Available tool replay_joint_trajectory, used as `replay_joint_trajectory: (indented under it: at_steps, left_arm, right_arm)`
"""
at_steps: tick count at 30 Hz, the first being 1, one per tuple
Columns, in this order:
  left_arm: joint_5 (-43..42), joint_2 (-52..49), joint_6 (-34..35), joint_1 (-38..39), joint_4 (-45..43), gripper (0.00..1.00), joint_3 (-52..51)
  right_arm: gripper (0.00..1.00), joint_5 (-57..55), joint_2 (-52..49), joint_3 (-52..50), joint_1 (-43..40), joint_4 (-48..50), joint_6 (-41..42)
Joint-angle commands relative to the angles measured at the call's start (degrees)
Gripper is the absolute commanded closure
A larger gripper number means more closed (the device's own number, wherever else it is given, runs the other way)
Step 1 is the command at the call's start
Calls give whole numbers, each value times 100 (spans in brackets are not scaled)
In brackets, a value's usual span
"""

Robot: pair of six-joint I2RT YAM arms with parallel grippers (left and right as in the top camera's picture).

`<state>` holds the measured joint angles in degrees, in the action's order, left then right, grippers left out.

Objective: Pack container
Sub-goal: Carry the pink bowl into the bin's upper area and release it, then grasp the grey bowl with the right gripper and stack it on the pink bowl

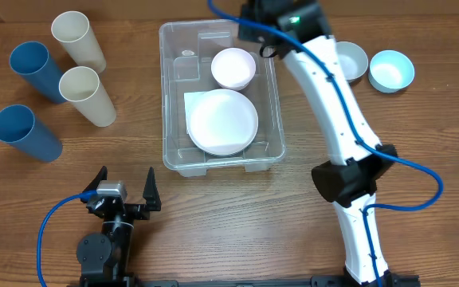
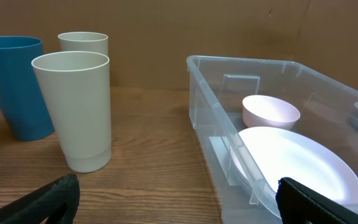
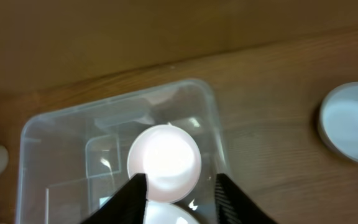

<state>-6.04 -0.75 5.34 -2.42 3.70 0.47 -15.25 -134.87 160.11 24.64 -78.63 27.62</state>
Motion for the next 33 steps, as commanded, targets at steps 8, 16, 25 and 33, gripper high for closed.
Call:
replay_joint_trajectory:
  at_steps: [8, 16, 25, 33]
  left_arm:
    - [-61, 50, -131, -48, 11, 0, -20]
    - [-61, 50, -131, -48, 11, 0, -20]
    - [-61, 50, -131, -48, 11, 0, -20]
    - [-61, 48, -131, -48, 11, 0, -20]
  right_arm:
    - [61, 1003, -94, -1115, -2332, -649, 1593]
    - [61, 1045, -94, -2892, -2732, 492, 1589]
    - [61, 1043, -109, -4138, -2774, 1759, 1580]
    - [62, 1056, -245, -4179, -2771, 1956, 1572]
